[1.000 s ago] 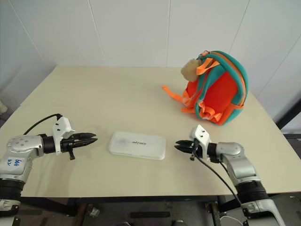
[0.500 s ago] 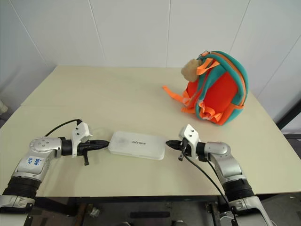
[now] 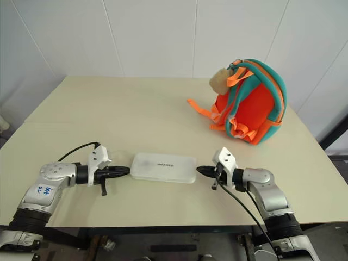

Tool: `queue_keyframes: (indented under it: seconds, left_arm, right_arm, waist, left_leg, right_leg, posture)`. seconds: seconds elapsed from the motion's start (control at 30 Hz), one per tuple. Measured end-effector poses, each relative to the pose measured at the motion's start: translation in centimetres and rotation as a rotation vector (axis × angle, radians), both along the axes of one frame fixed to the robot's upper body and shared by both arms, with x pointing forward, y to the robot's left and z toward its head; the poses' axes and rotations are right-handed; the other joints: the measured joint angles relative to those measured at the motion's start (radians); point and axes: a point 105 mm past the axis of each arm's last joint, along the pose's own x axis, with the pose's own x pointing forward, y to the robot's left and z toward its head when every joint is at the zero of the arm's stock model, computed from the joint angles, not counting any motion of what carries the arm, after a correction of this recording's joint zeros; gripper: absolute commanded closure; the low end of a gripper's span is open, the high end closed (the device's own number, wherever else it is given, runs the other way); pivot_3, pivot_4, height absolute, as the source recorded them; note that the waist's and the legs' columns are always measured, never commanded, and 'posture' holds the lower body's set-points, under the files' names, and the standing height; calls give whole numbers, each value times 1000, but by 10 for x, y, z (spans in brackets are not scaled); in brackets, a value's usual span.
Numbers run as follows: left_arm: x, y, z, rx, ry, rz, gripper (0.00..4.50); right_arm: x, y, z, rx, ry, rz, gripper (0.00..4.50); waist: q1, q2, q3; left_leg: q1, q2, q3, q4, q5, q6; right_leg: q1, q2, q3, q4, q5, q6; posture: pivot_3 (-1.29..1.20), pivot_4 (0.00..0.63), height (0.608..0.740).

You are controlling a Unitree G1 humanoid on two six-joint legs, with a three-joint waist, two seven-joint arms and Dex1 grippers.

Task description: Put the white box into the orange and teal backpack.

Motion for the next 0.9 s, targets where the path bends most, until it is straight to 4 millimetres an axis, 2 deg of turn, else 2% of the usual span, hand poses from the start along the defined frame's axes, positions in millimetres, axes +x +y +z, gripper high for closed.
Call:
queue_keyframes:
  seconds: [0.23,0.4,0.6,0.9]
  left_arm:
    - [0,-7,-2,-25,9,1,4471]
    - [-6,-21,-5,-36,23,-36,4471]
    - [-18,-41,-9,-51,56,-90,4471]
    - [-21,-46,-10,-60,80,-91,4471]
  right_arm:
    - [6,-6,3,-4,-5,-23,4498]
    - [6,-18,5,-32,-5,-40,4498]
    - [-1,-38,4,-67,13,-53,4498]
    - [-9,-44,-1,-53,57,-65,4498]
  waist:
    - [0,0,0]
    - [3,0,0]
    - [2,0,0]
    - [1,0,0]
  left_leg:
    - [0,0,0,0,0,0]
    - [-1,0,0,0,0,0]
    - [0,0,0,0,0,0]
    - [2,0,0,0,1,0]
  right_leg:
    - [0,0,0,0,0,0]
    - [0,0,0,-1,0,0]
    - [0,0,0,-1,0,0]
    - [2,0,1,0,0,0]
  posture:
    - [0,150,740]
    - [0,150,740]
    - [0,150,740]
    - [0,150,740]
